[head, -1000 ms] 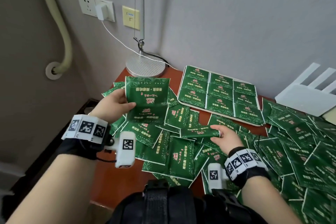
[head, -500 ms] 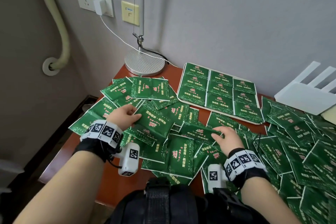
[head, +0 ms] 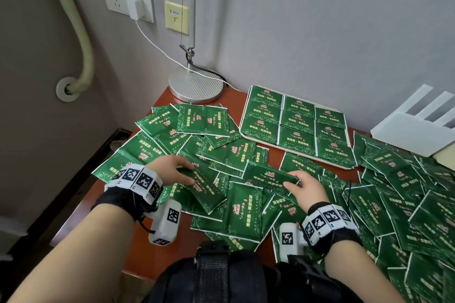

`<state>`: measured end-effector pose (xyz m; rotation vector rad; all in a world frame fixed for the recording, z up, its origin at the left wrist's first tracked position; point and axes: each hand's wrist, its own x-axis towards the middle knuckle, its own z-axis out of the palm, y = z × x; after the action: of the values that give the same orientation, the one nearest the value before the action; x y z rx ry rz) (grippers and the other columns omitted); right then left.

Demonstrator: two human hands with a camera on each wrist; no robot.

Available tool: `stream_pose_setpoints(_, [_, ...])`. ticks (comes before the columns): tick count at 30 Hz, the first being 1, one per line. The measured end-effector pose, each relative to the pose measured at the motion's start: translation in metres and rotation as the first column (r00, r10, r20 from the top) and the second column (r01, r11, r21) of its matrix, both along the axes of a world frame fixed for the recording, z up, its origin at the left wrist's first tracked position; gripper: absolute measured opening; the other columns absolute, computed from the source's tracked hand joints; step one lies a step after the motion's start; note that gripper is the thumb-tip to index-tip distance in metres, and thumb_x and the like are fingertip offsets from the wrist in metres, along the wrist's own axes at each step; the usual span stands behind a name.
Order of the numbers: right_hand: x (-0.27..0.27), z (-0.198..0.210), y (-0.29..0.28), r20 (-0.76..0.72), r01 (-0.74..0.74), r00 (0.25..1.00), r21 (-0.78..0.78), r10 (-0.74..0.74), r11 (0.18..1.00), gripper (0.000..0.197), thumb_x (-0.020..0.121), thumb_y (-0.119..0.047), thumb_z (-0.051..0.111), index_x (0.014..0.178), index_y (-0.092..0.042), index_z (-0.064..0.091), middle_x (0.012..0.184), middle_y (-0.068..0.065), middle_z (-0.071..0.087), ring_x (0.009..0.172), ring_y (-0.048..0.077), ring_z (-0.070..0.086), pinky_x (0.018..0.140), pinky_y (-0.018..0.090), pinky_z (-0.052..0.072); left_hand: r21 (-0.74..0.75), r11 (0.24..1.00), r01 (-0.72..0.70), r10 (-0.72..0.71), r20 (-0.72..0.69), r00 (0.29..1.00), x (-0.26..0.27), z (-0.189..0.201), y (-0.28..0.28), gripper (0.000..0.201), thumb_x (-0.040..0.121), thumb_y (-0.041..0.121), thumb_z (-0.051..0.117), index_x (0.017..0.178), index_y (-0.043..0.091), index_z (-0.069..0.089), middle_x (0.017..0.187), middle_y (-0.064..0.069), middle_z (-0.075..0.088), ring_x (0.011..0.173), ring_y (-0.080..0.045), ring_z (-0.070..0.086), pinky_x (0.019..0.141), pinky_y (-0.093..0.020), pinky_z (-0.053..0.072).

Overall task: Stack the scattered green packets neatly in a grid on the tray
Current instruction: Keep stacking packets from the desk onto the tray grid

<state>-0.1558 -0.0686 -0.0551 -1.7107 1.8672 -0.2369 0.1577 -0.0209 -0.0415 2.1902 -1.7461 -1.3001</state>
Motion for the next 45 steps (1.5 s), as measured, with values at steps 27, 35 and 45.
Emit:
stream_pose_setpoints(27, [-0.002,-0.015,0.005,0.127,0.108,0.985,0.065,-0.116,0.992,0.020,0.090,-0.022,0.056,0.108,-0.012,0.058,0.100,0.002,0.060,0.071,0.012,0.055,0.060,0.020,0.045,-0.026,0.975,-0.219,0.209,-0.198,0.958,-0.027,-0.031,-0.020,0.031,0.088,0.009,0.058,0.119,0.013,0.055,0.080,0.000,0.065,0.059,-0.007,0.058,0.054,-0.016,0.051])
stream_pose_setpoints(35, [-0.070,0.045,-0.033,0.312,0.310,0.912,-0.099,-0.267,0.945,0.025,0.092,-0.024,0.054,0.114,-0.011,0.056,0.117,0.002,0.058,0.111,0.022,0.054,0.091,0.029,0.039,-0.148,0.983,-0.105,0.073,-0.208,0.975,-0.059,0.014,-0.069,0.023,0.087,0.020,0.059,0.108,0.013,0.060,0.094,0.003,0.066,0.078,-0.014,0.063,0.066,-0.021,0.052])
stream_pose_setpoints(45, [-0.200,0.094,-0.119,0.246,0.411,0.897,-0.164,-0.367,0.897,0.021,0.092,-0.022,0.053,0.107,-0.010,0.060,0.106,0.010,0.062,0.100,0.030,0.058,0.094,0.048,0.045,-0.205,0.977,-0.054,0.011,-0.204,0.979,-0.171,0.059,-0.204,0.014,0.090,0.017,0.057,0.102,0.011,0.061,0.064,0.000,0.058,0.050,-0.012,0.047,0.045,-0.019,0.038])
